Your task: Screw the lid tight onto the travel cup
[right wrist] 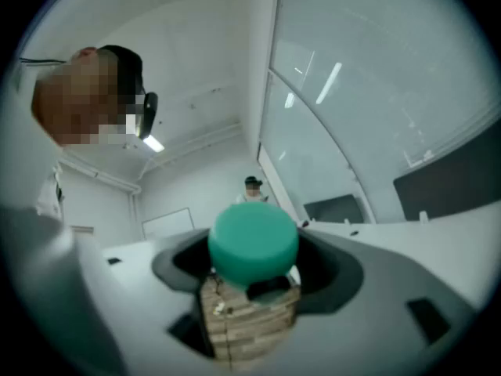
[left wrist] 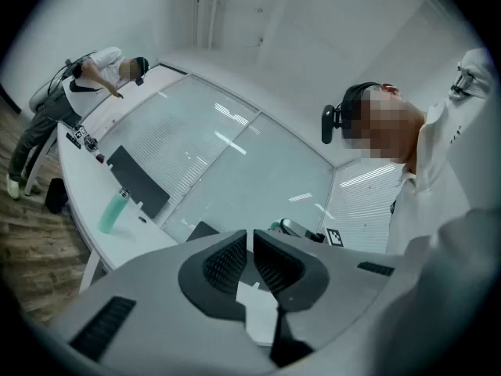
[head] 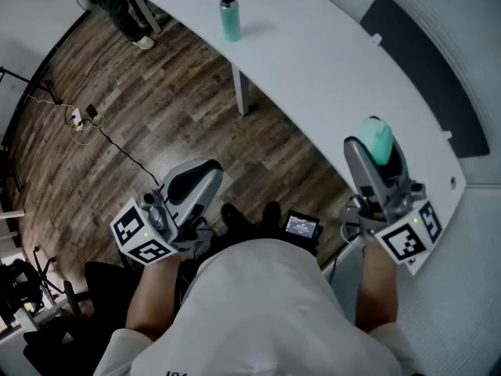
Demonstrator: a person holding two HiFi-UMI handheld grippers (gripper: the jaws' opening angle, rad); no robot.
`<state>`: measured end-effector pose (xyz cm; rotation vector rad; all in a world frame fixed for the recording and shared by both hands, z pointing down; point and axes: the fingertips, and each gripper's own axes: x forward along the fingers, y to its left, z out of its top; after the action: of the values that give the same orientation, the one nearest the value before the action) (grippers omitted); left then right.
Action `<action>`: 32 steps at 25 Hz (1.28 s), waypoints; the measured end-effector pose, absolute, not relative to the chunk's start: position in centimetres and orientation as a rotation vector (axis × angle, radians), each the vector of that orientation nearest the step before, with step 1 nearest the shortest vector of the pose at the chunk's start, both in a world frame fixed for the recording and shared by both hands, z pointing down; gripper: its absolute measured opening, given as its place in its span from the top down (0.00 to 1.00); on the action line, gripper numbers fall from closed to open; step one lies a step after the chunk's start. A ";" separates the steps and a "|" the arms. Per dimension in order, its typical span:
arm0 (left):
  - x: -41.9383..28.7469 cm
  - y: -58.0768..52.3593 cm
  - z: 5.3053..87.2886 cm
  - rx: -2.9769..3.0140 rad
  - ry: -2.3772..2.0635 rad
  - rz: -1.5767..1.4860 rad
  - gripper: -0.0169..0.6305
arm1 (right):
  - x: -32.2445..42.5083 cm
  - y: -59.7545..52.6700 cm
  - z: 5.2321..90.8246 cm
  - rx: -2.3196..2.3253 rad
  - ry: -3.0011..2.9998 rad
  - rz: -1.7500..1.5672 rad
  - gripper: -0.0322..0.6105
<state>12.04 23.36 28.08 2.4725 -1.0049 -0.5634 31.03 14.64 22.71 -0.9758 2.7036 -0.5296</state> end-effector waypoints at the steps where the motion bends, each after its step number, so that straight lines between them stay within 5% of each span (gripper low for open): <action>1: 12.4 23.9 28.0 2.473 -1.001 -0.557 0.90 | 31.5 15.0 22.8 -0.986 2.706 -0.538 0.45; 32: 14.1 28.3 25.3 2.637 -0.949 -0.395 0.94 | 30.5 17.8 22.6 -1.054 2.728 -0.545 0.45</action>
<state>14.12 28.31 25.35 2.6375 -0.9486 -0.3947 30.53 17.85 22.64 -1.0541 2.7276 -0.5448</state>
